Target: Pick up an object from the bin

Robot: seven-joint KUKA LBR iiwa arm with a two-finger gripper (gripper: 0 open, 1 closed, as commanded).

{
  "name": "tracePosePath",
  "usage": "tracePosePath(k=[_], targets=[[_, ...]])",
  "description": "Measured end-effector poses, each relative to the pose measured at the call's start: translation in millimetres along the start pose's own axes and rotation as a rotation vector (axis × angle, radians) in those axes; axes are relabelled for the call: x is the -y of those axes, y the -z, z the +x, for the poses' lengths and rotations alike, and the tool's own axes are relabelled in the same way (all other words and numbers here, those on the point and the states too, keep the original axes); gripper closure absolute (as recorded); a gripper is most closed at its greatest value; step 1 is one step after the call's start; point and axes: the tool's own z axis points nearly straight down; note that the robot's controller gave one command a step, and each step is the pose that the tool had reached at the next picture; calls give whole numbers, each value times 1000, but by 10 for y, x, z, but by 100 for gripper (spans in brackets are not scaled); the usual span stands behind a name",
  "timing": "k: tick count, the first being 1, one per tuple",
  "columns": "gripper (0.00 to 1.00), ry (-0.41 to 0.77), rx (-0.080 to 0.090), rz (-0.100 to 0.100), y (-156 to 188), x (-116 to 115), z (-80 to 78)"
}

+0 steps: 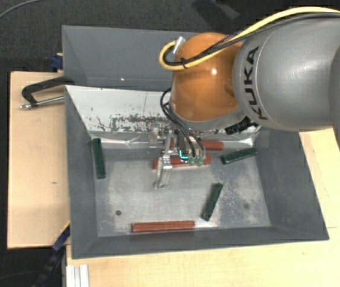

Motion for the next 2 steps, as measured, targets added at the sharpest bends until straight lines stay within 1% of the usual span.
tracePosePath(k=[1, 2], targets=[[0, -142, 3, 2, -853, 573, -453], [0, -368, 10, -4, -1157, 743, -340]])
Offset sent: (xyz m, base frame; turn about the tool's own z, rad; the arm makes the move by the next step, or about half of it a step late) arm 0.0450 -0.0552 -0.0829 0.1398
